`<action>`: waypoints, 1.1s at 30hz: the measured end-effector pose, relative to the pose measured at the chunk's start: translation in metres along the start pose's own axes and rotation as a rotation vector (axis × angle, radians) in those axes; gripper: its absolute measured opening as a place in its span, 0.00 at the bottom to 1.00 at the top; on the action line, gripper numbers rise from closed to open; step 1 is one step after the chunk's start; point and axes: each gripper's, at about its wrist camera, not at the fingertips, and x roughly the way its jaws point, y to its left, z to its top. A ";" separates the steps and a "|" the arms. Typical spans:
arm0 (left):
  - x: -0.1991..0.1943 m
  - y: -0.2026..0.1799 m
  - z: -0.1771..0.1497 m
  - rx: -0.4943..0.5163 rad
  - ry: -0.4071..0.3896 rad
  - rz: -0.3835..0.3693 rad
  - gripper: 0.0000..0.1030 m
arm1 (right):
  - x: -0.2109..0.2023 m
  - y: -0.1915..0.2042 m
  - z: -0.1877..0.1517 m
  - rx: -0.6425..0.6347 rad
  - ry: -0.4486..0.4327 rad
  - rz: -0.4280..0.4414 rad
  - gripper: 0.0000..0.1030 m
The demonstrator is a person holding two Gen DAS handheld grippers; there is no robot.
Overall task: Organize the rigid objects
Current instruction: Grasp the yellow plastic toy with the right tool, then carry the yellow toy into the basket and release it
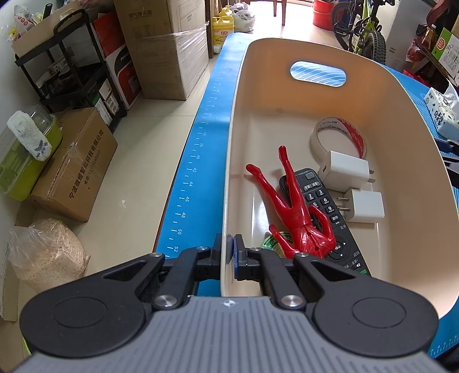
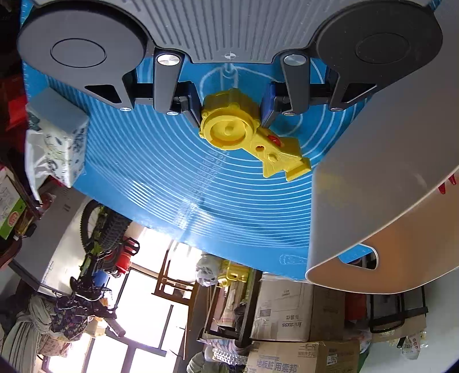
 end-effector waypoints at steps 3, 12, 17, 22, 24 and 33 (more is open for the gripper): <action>0.000 0.001 0.000 -0.006 0.000 -0.006 0.07 | -0.011 -0.008 0.000 0.020 -0.001 -0.026 0.48; 0.000 0.002 0.001 -0.014 -0.001 -0.012 0.06 | -0.063 -0.024 0.012 0.082 -0.087 -0.028 0.48; 0.000 0.001 0.001 -0.015 -0.001 -0.012 0.06 | -0.104 -0.009 0.026 0.066 -0.185 -0.010 0.48; -0.001 0.002 0.001 -0.021 -0.007 -0.016 0.06 | -0.139 0.017 0.044 0.049 -0.256 0.054 0.48; 0.000 0.003 0.001 -0.022 -0.008 -0.017 0.06 | -0.147 0.030 0.049 0.041 -0.273 0.074 0.48; 0.000 0.003 0.001 -0.022 -0.010 -0.021 0.06 | -0.141 0.096 0.047 -0.006 -0.196 0.184 0.48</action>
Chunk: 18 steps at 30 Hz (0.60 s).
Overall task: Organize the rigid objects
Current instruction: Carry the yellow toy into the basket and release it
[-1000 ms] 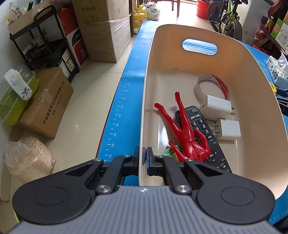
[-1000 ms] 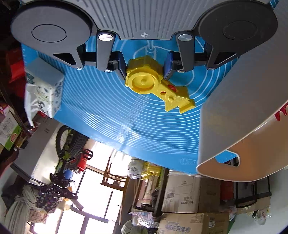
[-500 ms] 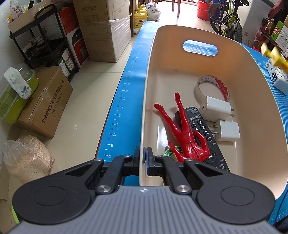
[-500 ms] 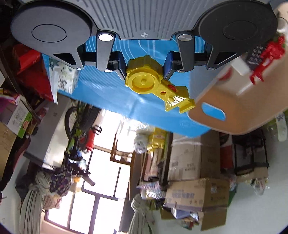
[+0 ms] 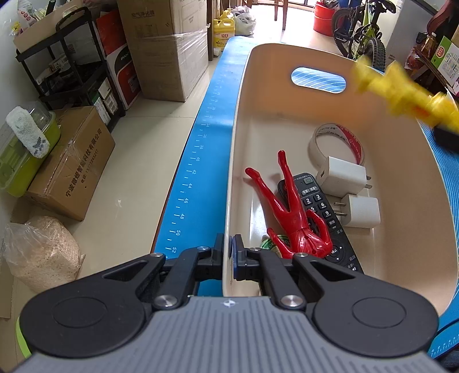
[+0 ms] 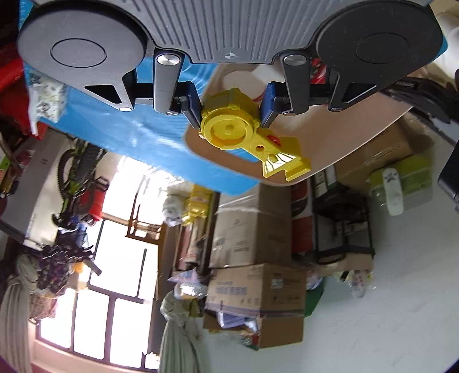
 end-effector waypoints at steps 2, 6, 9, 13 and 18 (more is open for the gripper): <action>0.000 0.000 0.000 -0.001 -0.002 -0.003 0.06 | 0.007 0.016 -0.005 -0.022 0.025 0.024 0.48; -0.001 0.001 0.000 -0.002 -0.004 -0.008 0.05 | 0.019 0.045 -0.011 -0.061 0.068 0.069 0.48; -0.002 0.001 0.000 -0.003 -0.008 -0.011 0.05 | 0.029 0.060 -0.013 -0.077 0.112 0.091 0.48; -0.002 0.002 -0.001 -0.003 -0.009 -0.014 0.05 | 0.041 0.068 -0.018 -0.090 0.182 0.101 0.48; -0.002 0.002 -0.001 -0.004 -0.009 -0.013 0.05 | 0.049 0.067 -0.023 -0.084 0.226 0.101 0.48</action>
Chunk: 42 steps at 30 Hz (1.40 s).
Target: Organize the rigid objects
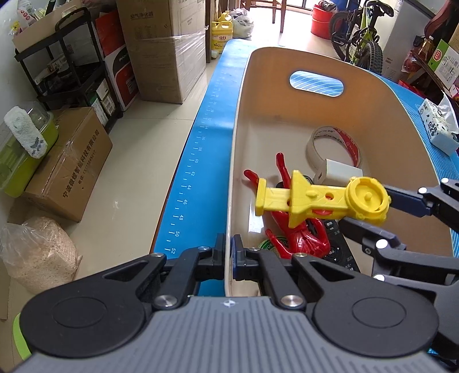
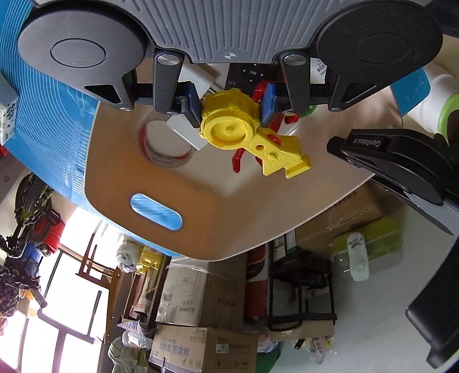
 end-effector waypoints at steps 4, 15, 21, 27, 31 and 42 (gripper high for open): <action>0.001 -0.001 0.001 -0.003 0.001 0.001 0.05 | 0.004 0.001 0.001 0.000 0.033 0.000 0.48; 0.001 -0.002 0.001 -0.001 0.000 0.007 0.05 | -0.003 -0.008 -0.002 0.053 0.017 0.011 0.70; 0.000 -0.002 0.001 -0.001 -0.001 0.008 0.05 | -0.018 -0.021 -0.003 0.127 -0.037 -0.003 0.84; -0.001 -0.001 0.000 0.001 -0.004 0.006 0.05 | -0.026 -0.032 -0.005 0.183 -0.071 -0.030 0.90; -0.004 -0.002 0.000 0.004 -0.008 0.012 0.06 | -0.033 -0.035 -0.004 0.202 -0.095 -0.036 0.95; -0.035 -0.009 -0.001 0.000 -0.081 0.064 0.43 | -0.068 -0.037 -0.010 0.259 -0.133 -0.048 0.97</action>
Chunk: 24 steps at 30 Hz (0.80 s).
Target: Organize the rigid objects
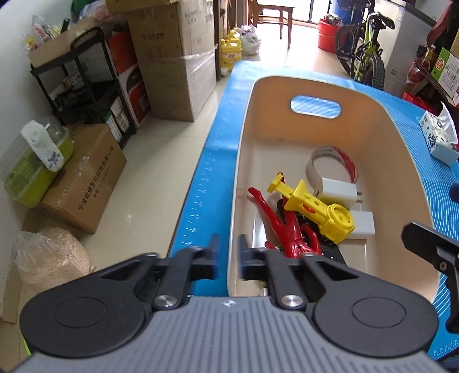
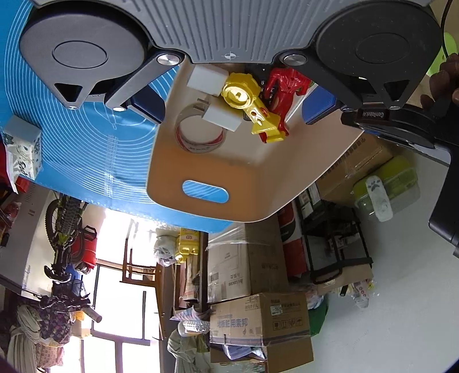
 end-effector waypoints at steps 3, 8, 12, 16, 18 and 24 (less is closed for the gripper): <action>-0.016 -0.003 -0.001 -0.011 -0.043 0.011 0.59 | -0.013 -0.006 -0.001 0.027 -0.008 -0.012 0.97; -0.043 -0.013 -0.003 -0.010 -0.073 0.023 0.62 | -0.036 -0.018 -0.005 0.051 -0.032 -0.045 0.97; -0.062 -0.024 -0.012 0.001 -0.093 0.017 0.68 | -0.059 -0.027 -0.010 0.060 -0.043 -0.060 0.97; -0.079 -0.040 -0.021 0.018 -0.103 0.018 0.68 | -0.085 -0.034 -0.018 0.065 -0.056 -0.079 0.98; -0.090 -0.048 -0.027 0.024 -0.114 0.010 0.68 | -0.098 -0.038 -0.024 0.063 -0.066 -0.097 0.98; -0.115 -0.065 -0.043 0.030 -0.137 0.001 0.68 | -0.133 -0.049 -0.042 0.062 -0.076 -0.136 0.97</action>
